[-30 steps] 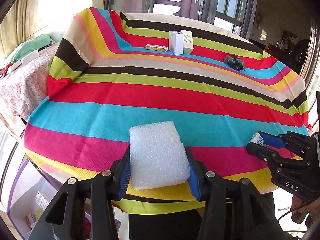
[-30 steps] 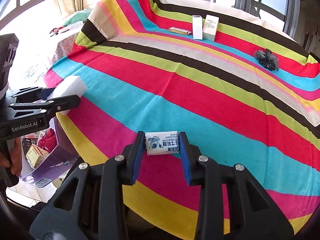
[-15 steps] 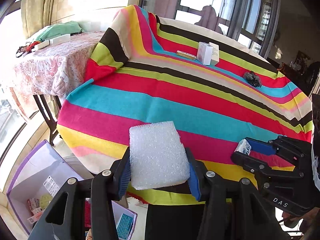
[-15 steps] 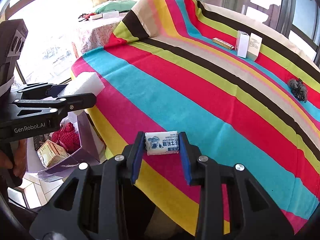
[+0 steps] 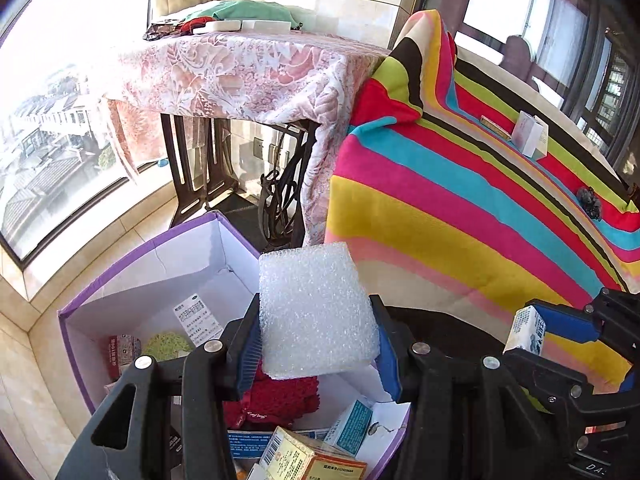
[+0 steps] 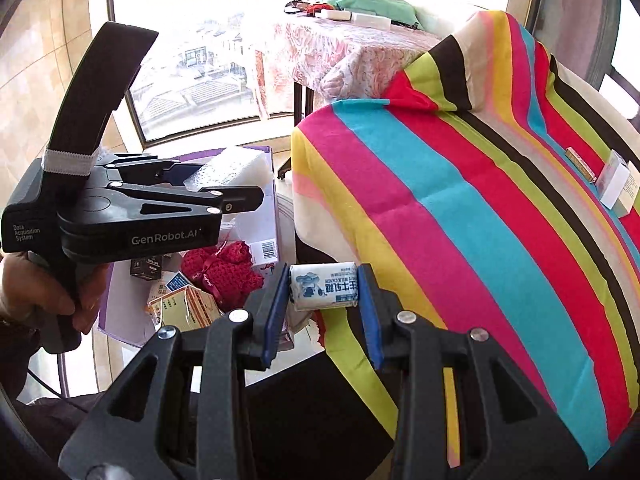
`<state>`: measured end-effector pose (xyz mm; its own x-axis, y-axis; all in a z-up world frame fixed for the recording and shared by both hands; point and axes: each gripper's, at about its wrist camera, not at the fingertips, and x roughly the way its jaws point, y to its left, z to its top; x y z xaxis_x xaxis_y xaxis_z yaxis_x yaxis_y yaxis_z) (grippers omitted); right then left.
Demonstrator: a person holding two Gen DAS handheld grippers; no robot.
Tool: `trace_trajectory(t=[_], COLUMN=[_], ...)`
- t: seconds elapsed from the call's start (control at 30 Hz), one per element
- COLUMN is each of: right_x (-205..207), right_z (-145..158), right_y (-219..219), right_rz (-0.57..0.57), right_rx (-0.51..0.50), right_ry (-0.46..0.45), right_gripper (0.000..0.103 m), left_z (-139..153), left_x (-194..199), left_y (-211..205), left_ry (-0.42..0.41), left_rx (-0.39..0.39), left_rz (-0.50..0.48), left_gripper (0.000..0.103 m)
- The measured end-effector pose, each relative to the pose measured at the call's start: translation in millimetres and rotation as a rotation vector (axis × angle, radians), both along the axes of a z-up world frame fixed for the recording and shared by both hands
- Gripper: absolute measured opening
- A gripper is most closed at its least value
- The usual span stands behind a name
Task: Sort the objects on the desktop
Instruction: 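Carry the foam block in the left tool while the right tool carries the small box, then open both tools to drop the foam block and small box into the storage box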
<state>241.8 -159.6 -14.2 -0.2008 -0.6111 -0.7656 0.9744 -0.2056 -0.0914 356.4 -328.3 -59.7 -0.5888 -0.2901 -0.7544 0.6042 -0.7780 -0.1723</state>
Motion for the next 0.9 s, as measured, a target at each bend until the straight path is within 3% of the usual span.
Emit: trace_trajectory(t=[0.3,0.5,0.6,0.63,0.7,0.77,0.9], right_x=[47.1,68.4,65.6,61.1,51.7,39.6,7.9], right_z=[-19.5,-27.3,-26.5,-23.9,-19.5,-14.0,2.7], right_y=[-49.8,-62.7,-70.1,-69.7,-66.7,-60.8,-39.8], right_rz=[0.198,0.266,0.257,0.248,0.216,0.171,0.073], right_rx=[0.065,0.067,0.043,0.032,-0.001,-0.028,-0.08], right_ry=[-0.032,-0.019,-0.075,-0.099,-0.135,-0.168,-0.201], right_gripper=[0.037,0.038,0.039,0.045,0.056,0.059,0.061], left_z=[-19.4,-25.1,-26.1,-26.8,-26.6,-25.4,-20.1], left_x=[51.0,71.7,77.8,78.7,81.9,82.7,70.0], left_y=[-54.9,-72.7,-80.1,-83.1,-84.0,-82.6,-74.0], left_ry=[-0.048,-0.068,-0.065,-0.065,-0.051,-0.037,-0.031], left_rx=[0.021,0.016,0.024,0.034,0.058,0.063,0.069], left_rz=[0.216,0.285,0.323,0.335,0.353,0.361,0.342], left_gripper=[0.049,0.049,0.052,0.055,0.072,0.081,0.081])
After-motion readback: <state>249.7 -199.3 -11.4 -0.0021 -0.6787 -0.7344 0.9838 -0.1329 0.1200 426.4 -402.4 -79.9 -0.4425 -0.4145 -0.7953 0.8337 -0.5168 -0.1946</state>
